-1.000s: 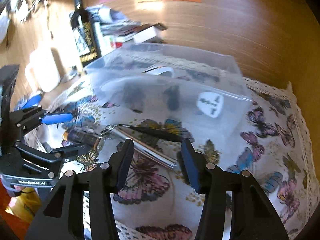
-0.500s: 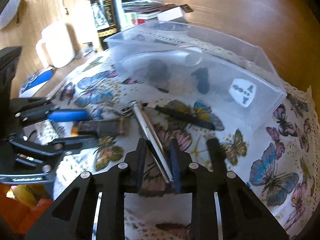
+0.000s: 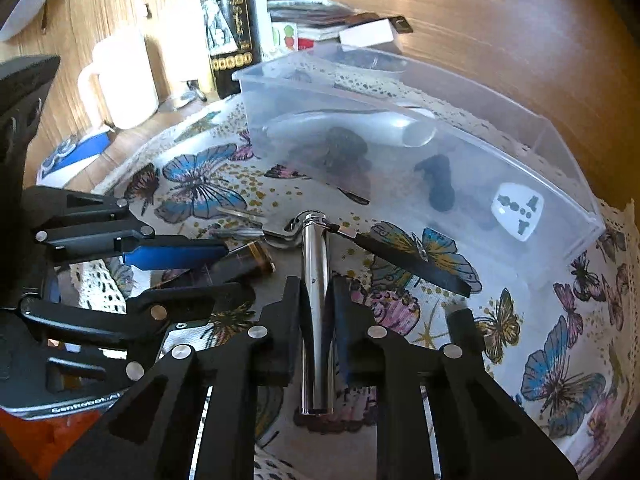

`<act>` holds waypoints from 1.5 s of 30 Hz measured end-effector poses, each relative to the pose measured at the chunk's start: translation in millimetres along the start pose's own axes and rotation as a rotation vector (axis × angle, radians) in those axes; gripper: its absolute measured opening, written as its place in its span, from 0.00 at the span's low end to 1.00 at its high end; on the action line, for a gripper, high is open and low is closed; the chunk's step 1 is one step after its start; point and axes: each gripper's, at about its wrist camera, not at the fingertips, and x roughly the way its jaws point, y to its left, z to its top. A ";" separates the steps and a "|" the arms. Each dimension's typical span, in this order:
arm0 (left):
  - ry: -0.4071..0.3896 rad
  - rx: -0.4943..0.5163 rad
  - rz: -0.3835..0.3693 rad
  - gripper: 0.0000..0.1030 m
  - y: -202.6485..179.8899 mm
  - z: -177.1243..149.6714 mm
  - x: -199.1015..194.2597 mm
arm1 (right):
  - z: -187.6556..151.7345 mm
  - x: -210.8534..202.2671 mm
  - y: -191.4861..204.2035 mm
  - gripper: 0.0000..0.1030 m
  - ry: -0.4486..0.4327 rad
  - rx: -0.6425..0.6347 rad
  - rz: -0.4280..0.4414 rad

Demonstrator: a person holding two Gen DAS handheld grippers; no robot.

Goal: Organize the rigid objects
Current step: 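Carry the pen and lighter over the clear box and open both tools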

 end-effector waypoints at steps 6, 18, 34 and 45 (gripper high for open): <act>-0.051 -0.057 0.022 0.22 12.8 5.6 -16.3 | 0.8 -27.0 -8.2 0.14 -0.093 0.068 -0.020; -0.269 -0.126 0.115 0.22 38.4 51.0 -65.8 | 26.8 -87.4 -32.8 0.14 -0.290 0.113 -0.117; -0.373 -0.170 0.204 0.22 66.5 113.9 -72.6 | 86.4 -105.3 -58.4 0.14 -0.445 0.113 -0.213; -0.222 -0.162 0.200 0.22 74.7 135.6 -6.5 | 95.7 -40.7 -75.6 0.14 -0.290 0.164 -0.201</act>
